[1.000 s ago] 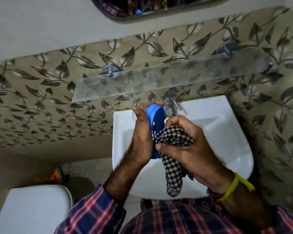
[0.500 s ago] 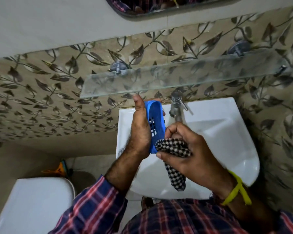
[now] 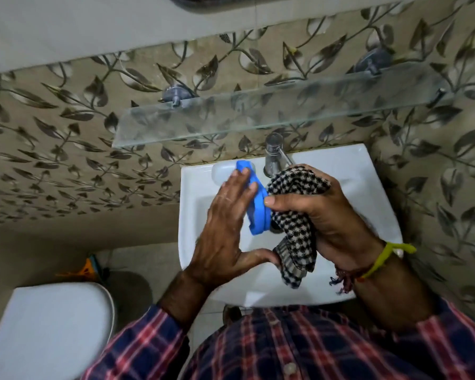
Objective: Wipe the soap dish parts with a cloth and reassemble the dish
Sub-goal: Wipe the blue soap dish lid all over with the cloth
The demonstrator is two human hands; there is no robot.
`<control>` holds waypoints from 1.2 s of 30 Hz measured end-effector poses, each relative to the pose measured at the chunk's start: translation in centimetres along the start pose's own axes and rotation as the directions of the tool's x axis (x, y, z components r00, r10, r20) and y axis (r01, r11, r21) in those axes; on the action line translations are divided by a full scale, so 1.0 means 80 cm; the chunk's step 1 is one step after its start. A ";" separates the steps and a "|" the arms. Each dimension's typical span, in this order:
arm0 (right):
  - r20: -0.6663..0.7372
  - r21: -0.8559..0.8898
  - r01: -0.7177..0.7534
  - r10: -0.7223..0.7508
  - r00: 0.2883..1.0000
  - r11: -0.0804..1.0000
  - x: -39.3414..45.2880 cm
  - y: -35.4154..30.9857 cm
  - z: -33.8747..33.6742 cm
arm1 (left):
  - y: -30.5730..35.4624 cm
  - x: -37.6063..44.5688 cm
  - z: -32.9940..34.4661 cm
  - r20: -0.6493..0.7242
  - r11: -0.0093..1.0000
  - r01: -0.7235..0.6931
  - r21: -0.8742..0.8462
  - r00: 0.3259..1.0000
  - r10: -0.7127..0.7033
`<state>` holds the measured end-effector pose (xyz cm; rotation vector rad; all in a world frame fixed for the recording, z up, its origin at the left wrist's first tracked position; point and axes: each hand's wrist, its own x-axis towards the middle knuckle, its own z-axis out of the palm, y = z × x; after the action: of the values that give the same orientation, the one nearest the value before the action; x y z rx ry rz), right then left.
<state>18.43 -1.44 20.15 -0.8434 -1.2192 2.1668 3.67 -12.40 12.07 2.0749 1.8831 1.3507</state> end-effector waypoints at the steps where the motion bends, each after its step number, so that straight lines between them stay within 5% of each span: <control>1: 0.033 0.021 -0.037 0.037 0.999 0.999 0.000 -0.003 0.002 | -0.003 0.003 0.004 0.001 0.999 -0.042 0.016 0.999 0.042; 7: 0.023 0.087 -0.032 0.031 0.999 0.996 0.000 -0.006 0.014 | 0.005 0.030 0.002 -0.083 1.000 0.002 0.031 0.997 0.001; 14: -0.038 0.045 -0.006 0.008 0.999 0.999 -0.016 0.011 0.011 | 0.030 0.023 0.006 -0.014 0.972 0.193 -0.132 0.980 -0.196; 22: -0.075 0.151 -0.072 0.084 0.994 0.986 -0.007 0.003 0.014 | 0.027 0.012 0.012 0.049 0.938 0.229 -0.261 0.973 -0.224; 29: -0.059 0.095 0.021 -0.016 0.998 0.995 -0.017 0.010 0.016 | 0.025 0.019 0.008 0.072 0.885 0.328 -0.331 0.944 -0.323; 31: -0.048 0.108 0.042 -0.037 0.998 0.993 -0.014 0.006 0.021 | 0.036 0.019 0.008 0.145 0.738 0.432 -0.518 0.895 -0.421; 34: -0.010 0.075 0.136 -0.136 0.991 0.988 -0.017 0.012 0.031 | 0.050 0.026 0.004 0.244 0.392 0.534 -0.749 0.772 -0.587; 36: -0.005 0.004 0.201 -0.201 0.980 0.980 -0.021 0.019 0.034 | 0.050 0.032 -0.001 0.265 0.358 0.564 -0.744 0.741 -0.617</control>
<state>17.39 -4.82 20.40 -0.6906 -1.2404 2.0036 6.52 -11.40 15.70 0.7750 1.3578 1.5819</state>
